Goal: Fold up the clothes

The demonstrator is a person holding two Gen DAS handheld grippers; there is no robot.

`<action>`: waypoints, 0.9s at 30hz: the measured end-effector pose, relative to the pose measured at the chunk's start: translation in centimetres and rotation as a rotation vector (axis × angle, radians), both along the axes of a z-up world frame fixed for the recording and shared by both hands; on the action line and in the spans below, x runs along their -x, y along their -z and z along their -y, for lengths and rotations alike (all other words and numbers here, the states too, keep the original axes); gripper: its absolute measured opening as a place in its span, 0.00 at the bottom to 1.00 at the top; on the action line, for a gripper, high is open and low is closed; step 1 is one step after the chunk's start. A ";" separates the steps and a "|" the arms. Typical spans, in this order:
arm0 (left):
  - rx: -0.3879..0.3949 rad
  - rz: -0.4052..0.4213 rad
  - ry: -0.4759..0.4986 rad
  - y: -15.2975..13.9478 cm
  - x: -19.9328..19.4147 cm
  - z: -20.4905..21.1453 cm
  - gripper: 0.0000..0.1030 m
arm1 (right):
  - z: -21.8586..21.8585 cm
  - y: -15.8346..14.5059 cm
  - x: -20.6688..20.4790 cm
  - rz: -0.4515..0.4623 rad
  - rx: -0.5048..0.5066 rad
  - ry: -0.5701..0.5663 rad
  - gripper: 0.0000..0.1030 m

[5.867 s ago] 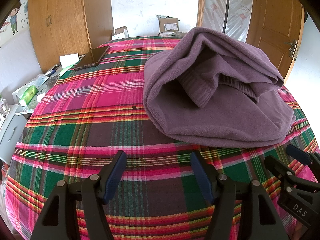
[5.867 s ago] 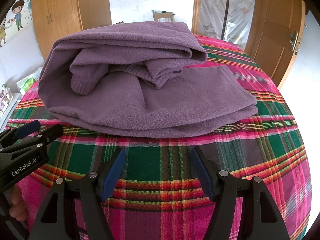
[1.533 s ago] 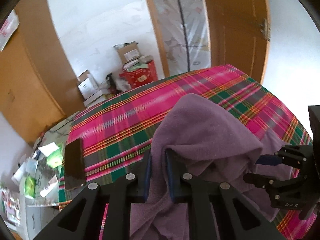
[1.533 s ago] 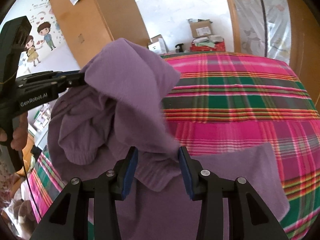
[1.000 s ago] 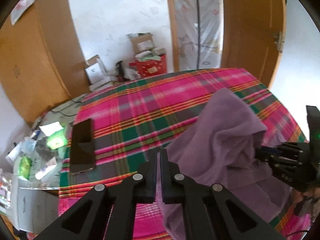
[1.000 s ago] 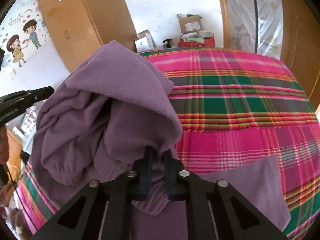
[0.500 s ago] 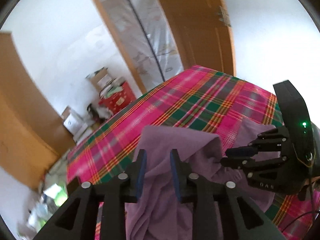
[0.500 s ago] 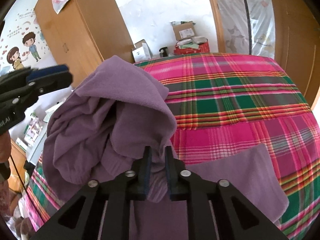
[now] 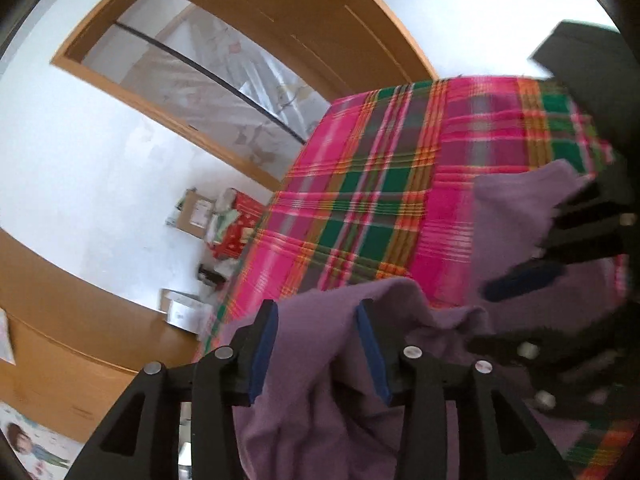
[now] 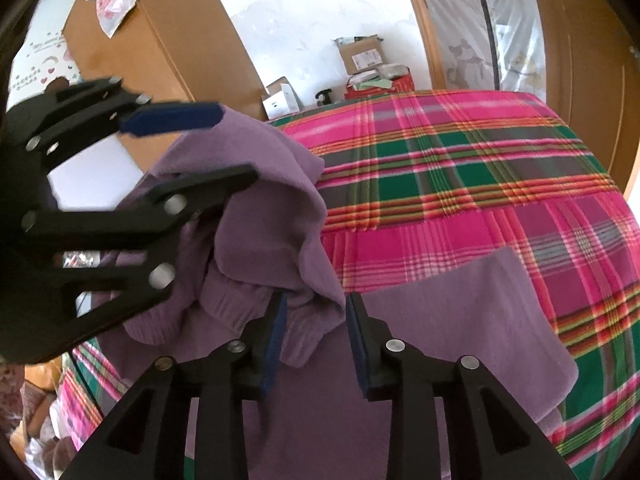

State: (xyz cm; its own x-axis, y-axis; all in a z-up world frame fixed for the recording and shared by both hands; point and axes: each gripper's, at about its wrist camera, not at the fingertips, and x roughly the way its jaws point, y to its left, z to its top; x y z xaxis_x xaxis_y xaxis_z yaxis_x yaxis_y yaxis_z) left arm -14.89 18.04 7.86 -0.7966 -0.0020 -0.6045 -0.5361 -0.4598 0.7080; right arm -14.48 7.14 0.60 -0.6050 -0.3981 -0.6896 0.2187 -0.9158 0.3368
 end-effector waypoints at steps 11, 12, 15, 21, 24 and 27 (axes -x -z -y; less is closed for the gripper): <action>-0.011 0.084 -0.082 1.2 2.7 1.3 0.16 | -0.7 0.6 -0.7 0.014 0.039 -0.023 0.33; -0.032 0.092 -0.093 1.0 3.0 1.7 0.10 | -0.7 0.6 -0.7 0.016 0.042 -0.023 0.33; -0.090 0.095 -0.129 0.2 3.6 2.8 0.06 | -0.6 0.7 -0.9 0.021 0.038 -0.024 0.33; -0.236 0.049 -0.218 -2.6 4.2 6.0 0.06 | -0.4 0.2 -1.3 0.012 0.050 -0.024 0.33; -0.294 0.017 -0.274 -4.0 4.3 8.2 0.06 | 0.1 0.1 -1.3 0.012 0.049 -0.031 0.33; -0.355 0.008 -0.332 -5.1 4.6 10.8 0.06 | 0.6 0.0 -1.4 0.008 0.045 -0.044 0.32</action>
State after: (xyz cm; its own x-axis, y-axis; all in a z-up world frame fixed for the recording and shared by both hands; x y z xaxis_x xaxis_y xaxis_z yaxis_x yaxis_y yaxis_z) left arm -19.49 7.22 12.94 -0.7832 -0.0478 -0.6199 -0.3246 -0.8190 0.4732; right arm -13.11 6.56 0.62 -0.5807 -0.4551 -0.6750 0.2559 -0.8891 0.3794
